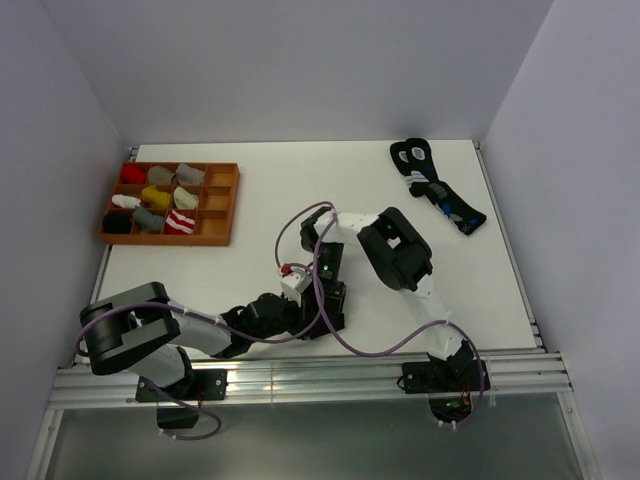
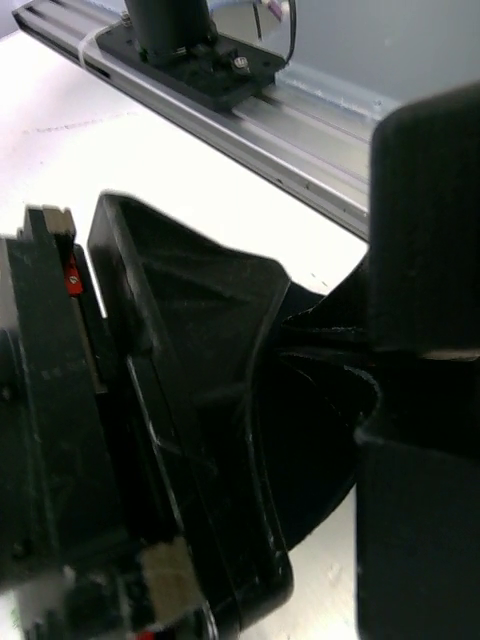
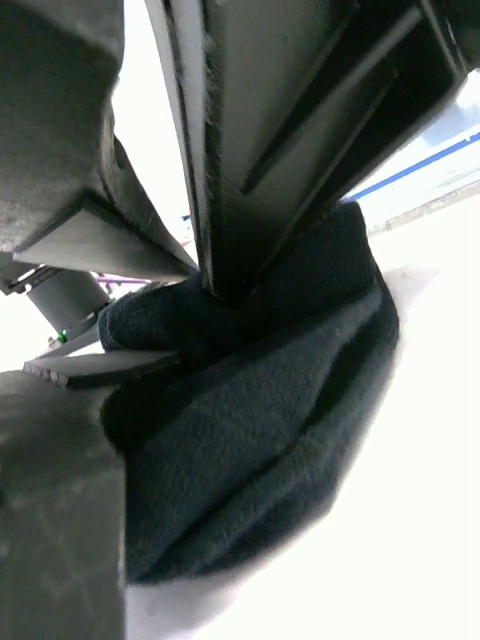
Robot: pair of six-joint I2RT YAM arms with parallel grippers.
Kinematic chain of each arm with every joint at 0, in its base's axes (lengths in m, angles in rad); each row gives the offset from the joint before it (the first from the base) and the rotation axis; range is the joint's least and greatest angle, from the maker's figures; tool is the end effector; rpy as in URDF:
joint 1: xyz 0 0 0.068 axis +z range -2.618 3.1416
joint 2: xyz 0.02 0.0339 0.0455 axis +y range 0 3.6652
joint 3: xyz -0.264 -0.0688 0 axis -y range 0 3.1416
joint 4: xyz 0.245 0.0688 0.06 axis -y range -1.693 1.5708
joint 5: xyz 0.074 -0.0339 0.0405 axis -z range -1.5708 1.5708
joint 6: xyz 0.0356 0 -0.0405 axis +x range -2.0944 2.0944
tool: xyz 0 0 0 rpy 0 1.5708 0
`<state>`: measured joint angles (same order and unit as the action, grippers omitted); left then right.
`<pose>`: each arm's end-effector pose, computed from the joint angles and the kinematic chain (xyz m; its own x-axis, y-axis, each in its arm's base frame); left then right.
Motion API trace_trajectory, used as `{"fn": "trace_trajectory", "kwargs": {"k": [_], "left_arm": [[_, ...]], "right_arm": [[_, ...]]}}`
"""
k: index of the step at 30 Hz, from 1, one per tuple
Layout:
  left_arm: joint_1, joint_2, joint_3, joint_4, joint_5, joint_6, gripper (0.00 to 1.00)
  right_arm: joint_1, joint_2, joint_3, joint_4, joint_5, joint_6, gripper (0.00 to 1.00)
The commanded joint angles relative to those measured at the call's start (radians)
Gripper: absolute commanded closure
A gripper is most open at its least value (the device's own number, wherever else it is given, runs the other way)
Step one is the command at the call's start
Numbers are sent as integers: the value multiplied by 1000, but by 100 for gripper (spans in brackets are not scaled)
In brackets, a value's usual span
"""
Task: Roll the socks
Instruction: Roll the sock at the center of the board.
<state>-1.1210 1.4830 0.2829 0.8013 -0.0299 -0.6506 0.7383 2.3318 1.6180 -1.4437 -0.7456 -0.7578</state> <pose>0.1064 -0.2179 0.1273 -0.6723 0.0000 -0.7403 0.6045 0.5773 -0.5489 0.2582 0.2676 0.1062 -0.2984 -0.9543 0.0138 -0.5807 0.1931 0.7909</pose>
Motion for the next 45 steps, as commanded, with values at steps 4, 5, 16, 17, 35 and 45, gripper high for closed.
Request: {"fn": "trace_trajectory", "kwargs": {"k": [4,5,16,17,35,45], "left_arm": [[0,68,-18,-31,12,-87,100],[0,78,-17,-36,15,-96,100],[9,91,-31,-91,12,-244,100],[19,102,-27,-99,21,-253,100],[274,319,33,-47,493,-400,100],[383,349,104,-218,636,-342,100]], "right_arm": [[-22,-104,-78,268,95,70,45],[-25,-142,-89,294,106,107,44],[-109,-370,-228,600,236,314,40],[-125,-394,-253,611,241,311,40],[-203,-983,-731,881,164,17,35],[-91,-1123,-886,903,135,-166,34]]}}
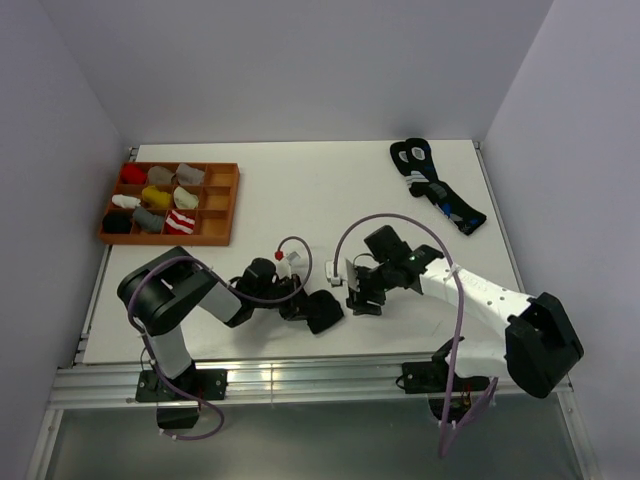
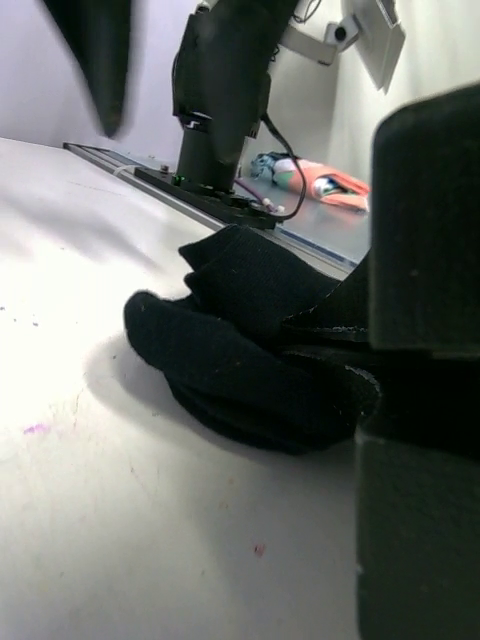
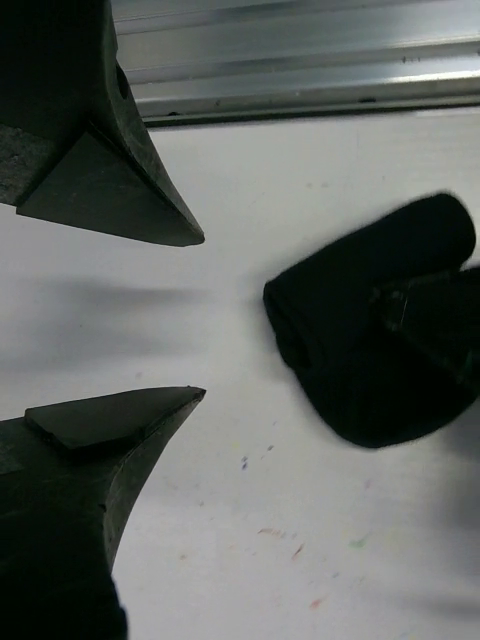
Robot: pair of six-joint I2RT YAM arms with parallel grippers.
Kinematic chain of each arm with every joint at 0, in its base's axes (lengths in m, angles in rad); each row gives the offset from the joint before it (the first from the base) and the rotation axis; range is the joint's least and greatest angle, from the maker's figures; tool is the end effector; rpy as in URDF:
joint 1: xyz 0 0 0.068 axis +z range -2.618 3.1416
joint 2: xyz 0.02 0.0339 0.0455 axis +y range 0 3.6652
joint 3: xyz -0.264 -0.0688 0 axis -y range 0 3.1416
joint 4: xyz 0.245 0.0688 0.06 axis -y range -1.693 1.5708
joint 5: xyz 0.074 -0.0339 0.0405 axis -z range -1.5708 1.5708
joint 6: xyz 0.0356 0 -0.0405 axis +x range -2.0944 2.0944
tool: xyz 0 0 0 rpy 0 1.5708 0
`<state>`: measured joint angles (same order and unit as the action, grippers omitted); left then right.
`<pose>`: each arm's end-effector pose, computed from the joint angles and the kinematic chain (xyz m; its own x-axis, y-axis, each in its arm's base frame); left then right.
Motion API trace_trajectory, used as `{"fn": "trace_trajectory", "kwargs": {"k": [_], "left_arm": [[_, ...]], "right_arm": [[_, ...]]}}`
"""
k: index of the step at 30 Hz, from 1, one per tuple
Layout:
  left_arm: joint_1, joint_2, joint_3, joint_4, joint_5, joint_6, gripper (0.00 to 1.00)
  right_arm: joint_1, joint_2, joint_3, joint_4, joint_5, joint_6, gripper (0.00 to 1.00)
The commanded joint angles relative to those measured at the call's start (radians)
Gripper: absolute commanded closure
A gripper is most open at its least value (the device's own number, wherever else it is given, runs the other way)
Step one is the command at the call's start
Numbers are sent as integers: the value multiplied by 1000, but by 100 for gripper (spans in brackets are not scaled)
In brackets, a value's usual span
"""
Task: Roll the socks
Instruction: Roll the sock at the center of the board.
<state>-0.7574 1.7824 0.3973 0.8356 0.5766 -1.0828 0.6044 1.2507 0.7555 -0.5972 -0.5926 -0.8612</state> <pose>0.1816 -0.1984 0.0877 -0.9850 -0.0877 -0.1483 0.0932 0.4528 -0.8867 0.1769 0.1463 0.2085 0.0422 -0.7356 -0.6761 -0.9991 -0.0332 -0.0262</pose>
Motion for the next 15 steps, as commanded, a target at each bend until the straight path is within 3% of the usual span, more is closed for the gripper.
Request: {"fn": "trace_trajectory", "kwargs": {"k": [1,6,15], "left_arm": [[27,54,-5,-279,34,102,100],[47,63,40,-339,58,135,100],[55,103,87,-378,75,164,100]], "right_arm": [[57,-60,-45,68,-7,-62,34],[207,-109,-113,177,109,-44,34],[314,-31,-131,272,195,-35,33]]}}
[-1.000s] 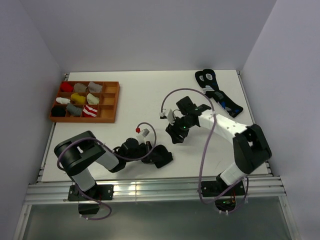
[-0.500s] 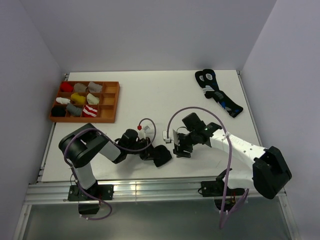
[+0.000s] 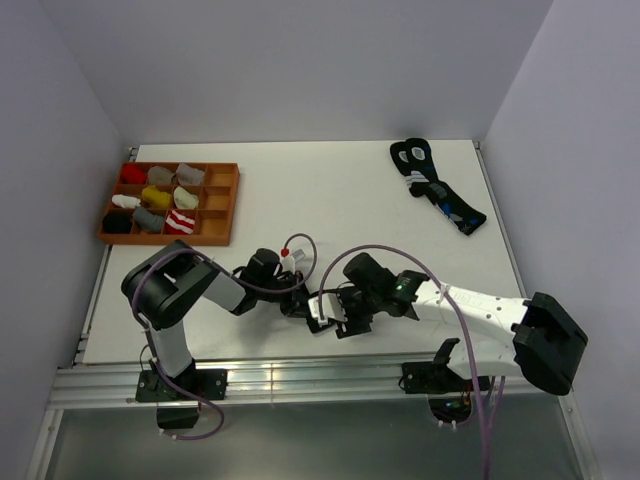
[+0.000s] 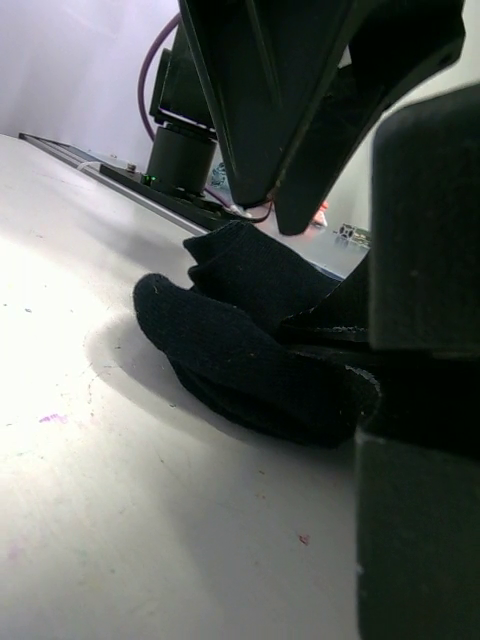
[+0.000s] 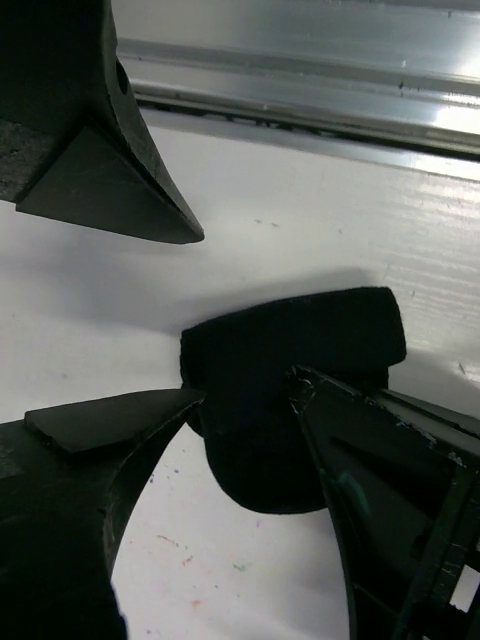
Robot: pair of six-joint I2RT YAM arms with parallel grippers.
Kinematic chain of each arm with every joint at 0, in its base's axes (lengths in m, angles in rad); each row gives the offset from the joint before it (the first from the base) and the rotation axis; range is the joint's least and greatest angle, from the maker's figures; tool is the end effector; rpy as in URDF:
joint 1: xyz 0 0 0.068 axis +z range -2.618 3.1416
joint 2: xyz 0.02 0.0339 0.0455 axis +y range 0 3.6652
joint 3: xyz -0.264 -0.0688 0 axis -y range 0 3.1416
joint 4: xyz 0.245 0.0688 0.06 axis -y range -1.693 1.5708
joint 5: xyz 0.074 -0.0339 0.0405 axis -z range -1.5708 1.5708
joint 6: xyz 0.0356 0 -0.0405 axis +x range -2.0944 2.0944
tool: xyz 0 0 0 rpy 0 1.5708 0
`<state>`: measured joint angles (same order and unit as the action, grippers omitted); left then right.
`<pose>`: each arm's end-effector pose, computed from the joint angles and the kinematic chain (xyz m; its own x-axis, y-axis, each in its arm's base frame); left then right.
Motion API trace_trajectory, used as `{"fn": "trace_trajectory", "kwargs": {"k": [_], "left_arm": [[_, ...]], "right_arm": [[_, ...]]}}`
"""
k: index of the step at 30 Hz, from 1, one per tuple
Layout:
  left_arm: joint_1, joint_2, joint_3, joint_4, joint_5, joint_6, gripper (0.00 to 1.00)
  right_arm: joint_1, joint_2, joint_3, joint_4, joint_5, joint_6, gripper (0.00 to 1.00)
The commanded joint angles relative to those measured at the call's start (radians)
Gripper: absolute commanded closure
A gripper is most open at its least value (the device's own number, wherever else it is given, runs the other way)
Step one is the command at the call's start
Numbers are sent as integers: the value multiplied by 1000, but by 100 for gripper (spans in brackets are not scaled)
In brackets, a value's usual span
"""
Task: Roll the socks
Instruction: Roll the sock at the center of the board.
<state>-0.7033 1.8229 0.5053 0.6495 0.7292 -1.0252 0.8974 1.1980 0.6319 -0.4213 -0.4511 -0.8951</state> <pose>0.2015 -0.2019 0.0847 -0.9985 0.0109 -0.0545 0.0534 0.4621 -0.8852 0.1258 0.1826 0.1901 0.3403 -0.6995 -0.6284 -0.9398 -0.2754 -0.2023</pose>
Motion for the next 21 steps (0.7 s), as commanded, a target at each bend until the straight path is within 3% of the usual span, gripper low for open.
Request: {"fn": "trace_trajectory", "kwargs": {"k": [1,16,21], "left_arm": [[1,64,-17,-191,-73,106,100],[19,99,16,-200,-42,128,100],[24,98,7,-153,-33,94,100]], "right_arm": [[35,32,-3,105,75,1,33],[52,198,81,122,118,-10,38],[52,297,176,41,111,24,55]]}}
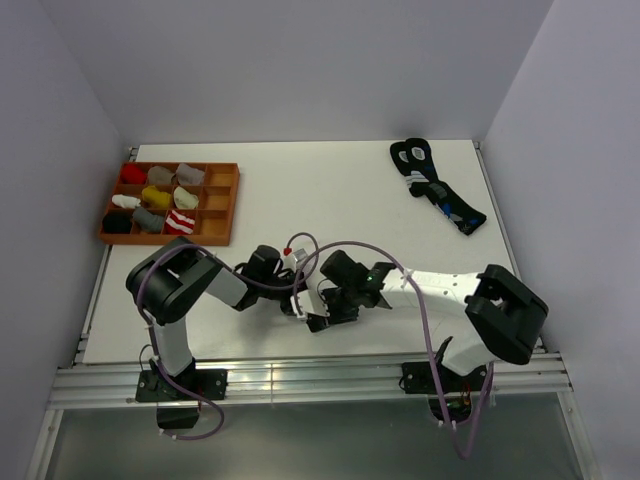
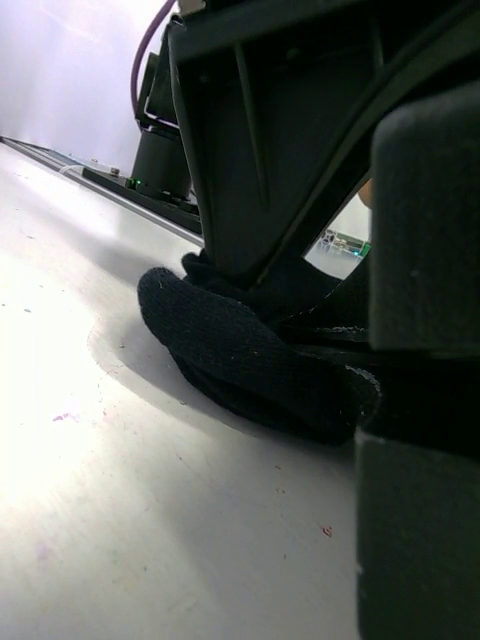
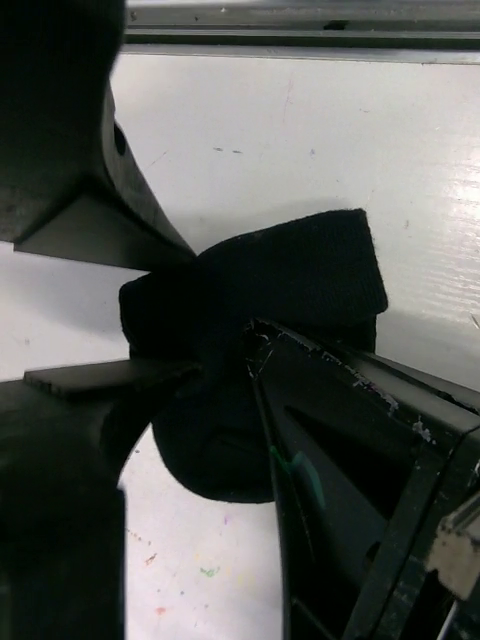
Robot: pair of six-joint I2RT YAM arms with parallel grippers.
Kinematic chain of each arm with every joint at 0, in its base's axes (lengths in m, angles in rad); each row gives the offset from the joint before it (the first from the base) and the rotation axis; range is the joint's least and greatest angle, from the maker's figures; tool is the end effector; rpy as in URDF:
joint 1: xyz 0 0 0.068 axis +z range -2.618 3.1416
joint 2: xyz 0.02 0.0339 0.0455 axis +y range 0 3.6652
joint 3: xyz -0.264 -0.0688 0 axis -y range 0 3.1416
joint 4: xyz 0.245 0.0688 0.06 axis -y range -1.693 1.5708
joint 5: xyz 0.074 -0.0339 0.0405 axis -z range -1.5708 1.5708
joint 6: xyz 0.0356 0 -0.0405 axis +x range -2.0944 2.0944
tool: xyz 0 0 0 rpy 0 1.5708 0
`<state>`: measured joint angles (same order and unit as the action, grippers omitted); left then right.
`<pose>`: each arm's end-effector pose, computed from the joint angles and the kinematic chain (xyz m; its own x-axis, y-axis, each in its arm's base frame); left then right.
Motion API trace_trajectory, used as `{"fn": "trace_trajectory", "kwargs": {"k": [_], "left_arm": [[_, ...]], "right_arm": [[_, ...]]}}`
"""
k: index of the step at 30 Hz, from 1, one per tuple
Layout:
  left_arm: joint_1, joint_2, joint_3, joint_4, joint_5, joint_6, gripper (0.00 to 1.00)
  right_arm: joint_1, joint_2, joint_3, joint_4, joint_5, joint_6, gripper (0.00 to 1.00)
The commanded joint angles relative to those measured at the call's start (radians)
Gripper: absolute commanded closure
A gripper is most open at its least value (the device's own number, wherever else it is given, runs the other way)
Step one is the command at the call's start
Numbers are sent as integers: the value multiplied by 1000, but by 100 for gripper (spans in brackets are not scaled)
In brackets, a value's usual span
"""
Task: Roll the socks
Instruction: Roll the sock at the center of the board.
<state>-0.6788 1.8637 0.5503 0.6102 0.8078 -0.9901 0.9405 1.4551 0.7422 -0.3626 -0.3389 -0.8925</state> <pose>0.2110 -0.2033 0.0808 -0.9977 0.0624 -0.0277 0.0526 0.4447 -0.8942 0.1468 0.2212 0.1662 0.3404 -0.7794 -0.5260 -0.9403 -0.2847 -0.1865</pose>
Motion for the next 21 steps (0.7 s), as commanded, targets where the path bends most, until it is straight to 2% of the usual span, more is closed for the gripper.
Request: {"fn": "trace_trajectory", "kwargs": {"k": [1,6,11,21], "left_arm": [[1,57,-47,-96,-108,48,100],[1,19,-95,3,-153,-54,100],[-1,-67,-180,88,-266,-163,100],[-45,-343,-259,3,-508,-229,100]], "right_arm": [[6,51,77,-28,0,27,59],[-14,135,183,-182,-48,55,76],[-64,211,243,-291,-107,98,78],[-169,404,428,-530,-273,66,78]]}}
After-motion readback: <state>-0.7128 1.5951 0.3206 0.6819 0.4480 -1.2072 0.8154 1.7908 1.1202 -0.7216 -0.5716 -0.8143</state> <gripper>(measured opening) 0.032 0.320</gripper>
